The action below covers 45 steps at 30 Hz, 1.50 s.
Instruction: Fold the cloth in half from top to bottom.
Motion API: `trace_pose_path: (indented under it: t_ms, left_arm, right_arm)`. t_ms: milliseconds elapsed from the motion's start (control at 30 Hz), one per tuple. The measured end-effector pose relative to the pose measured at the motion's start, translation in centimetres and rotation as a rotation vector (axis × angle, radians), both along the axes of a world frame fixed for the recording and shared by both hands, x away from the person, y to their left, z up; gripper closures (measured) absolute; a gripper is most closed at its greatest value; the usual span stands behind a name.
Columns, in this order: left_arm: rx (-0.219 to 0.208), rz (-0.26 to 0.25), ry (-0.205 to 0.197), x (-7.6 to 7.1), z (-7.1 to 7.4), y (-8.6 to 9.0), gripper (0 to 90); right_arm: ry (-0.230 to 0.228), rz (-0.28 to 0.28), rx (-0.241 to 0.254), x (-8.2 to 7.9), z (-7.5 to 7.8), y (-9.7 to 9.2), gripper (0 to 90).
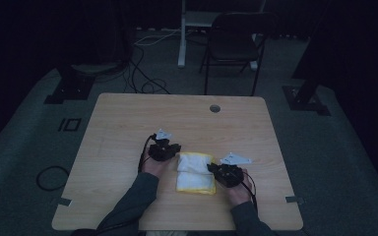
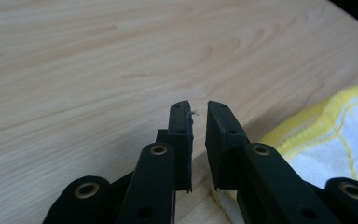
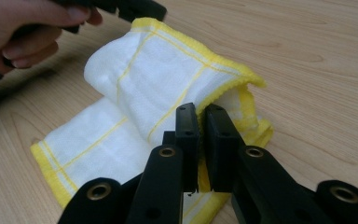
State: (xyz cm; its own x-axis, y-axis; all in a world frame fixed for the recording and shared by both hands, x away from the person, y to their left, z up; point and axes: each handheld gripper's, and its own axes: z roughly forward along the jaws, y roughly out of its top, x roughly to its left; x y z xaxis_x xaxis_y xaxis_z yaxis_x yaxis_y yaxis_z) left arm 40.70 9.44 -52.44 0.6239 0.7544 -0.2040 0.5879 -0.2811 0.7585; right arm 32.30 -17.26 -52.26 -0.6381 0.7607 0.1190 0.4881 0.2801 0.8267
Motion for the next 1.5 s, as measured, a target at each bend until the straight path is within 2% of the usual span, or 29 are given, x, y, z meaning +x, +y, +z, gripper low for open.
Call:
trace_pose_path:
  t_ms: [133,333,467,700,933,1100,1500]
  left_arm:
    - [0.002,-0.035,-0.009,-0.6,0.1,-0.4,79.5]
    - [-0.024,-0.066,-0.025,-2.1,0.5,-0.2,78.5]
    - [-0.043,-0.079,-0.027,-3.1,0.5,0.1,77.9]
    - [-0.055,-0.100,-0.030,-4.3,0.6,0.1,77.2]
    - [-0.066,-0.118,-0.036,-5.5,0.9,0.3,76.5]
    - [-0.058,-0.140,-0.042,-6.5,0.8,0.3,75.6]
    - [-0.024,-0.158,-0.012,-8.2,-0.4,0.9,74.8]
  right_arm:
    - [0.000,0.000,0.001,-0.1,0.0,-0.1,84.5]
    - [-0.003,0.001,0.008,-0.3,0.3,-0.4,82.8]
    - [-0.002,0.009,0.008,-0.4,0.4,-0.6,77.7]
    - [-0.025,-0.009,0.050,-0.7,1.2,-1.7,68.4]
    - [-0.053,-0.049,0.086,-0.8,2.0,-3.2,66.7]
    - [-0.053,-0.069,0.090,-0.7,2.1,-3.7,65.7]
    - [-0.040,-0.088,0.081,-0.4,1.8,-3.8,65.6]
